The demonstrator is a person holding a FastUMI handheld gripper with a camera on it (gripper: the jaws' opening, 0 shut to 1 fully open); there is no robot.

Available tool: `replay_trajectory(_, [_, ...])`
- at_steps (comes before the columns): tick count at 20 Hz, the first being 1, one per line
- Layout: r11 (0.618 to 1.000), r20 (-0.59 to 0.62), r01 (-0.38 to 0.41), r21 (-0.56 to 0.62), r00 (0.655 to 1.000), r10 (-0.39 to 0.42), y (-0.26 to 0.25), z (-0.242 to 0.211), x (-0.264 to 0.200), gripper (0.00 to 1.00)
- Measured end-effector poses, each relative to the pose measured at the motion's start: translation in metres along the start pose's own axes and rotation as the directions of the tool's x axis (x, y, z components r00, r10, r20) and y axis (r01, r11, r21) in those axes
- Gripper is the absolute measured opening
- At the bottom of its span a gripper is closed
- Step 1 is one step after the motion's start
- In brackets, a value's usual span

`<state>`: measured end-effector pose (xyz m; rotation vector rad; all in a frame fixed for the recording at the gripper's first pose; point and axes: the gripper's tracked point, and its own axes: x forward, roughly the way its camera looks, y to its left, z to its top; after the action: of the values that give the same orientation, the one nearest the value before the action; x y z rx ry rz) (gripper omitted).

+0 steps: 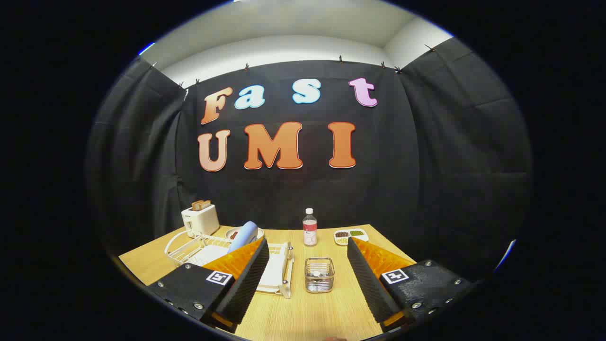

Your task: Take the plate from the dish rack, then take the spoon from the basket and place it into the plate.

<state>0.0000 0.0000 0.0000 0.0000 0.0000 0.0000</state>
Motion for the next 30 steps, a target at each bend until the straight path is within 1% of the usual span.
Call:
replay_trajectory(4, [1.0,-0.001,0.011,-0.02,1.0,-0.011,0.002,-0.002,0.002,0.99])
replay_trajectory(7, [1.0,-0.007,-0.007,-0.016,1.0,0.007,0.013,-0.001,0.005,0.99])
replay_trajectory(10, [1.0,-0.028,-0.007,-0.03,1.0,0.006,0.018,-0.003,0.011,0.99])
replay_trajectory(13, [0.999,-0.041,-0.04,0.014,0.998,0.04,0.038,-0.006,0.015,0.99])
replay_trajectory(15, [0.998,-0.05,-0.06,0.022,0.997,0.061,0.049,-0.007,0.021,0.99])
replay_trajectory(19, [0.998,-0.067,-0.047,-0.028,0.997,0.045,0.062,-0.007,0.045,0.99])
replay_trajectory(23, [0.997,-0.112,-0.06,-0.046,0.992,0.054,0.095,-0.01,0.079,0.99])
replay_trajectory(27, [0.992,-0.223,-0.11,-0.06,0.97,0.094,0.14,-0.028,0.119,0.99])
replay_trajectory(29, [0.991,-0.267,-0.108,-0.079,0.96,0.083,0.155,-0.035,0.141,0.99])
replay_trajectory(30, [0.99,-0.289,-0.092,-0.106,0.956,0.058,0.159,-0.041,0.154,0.99])
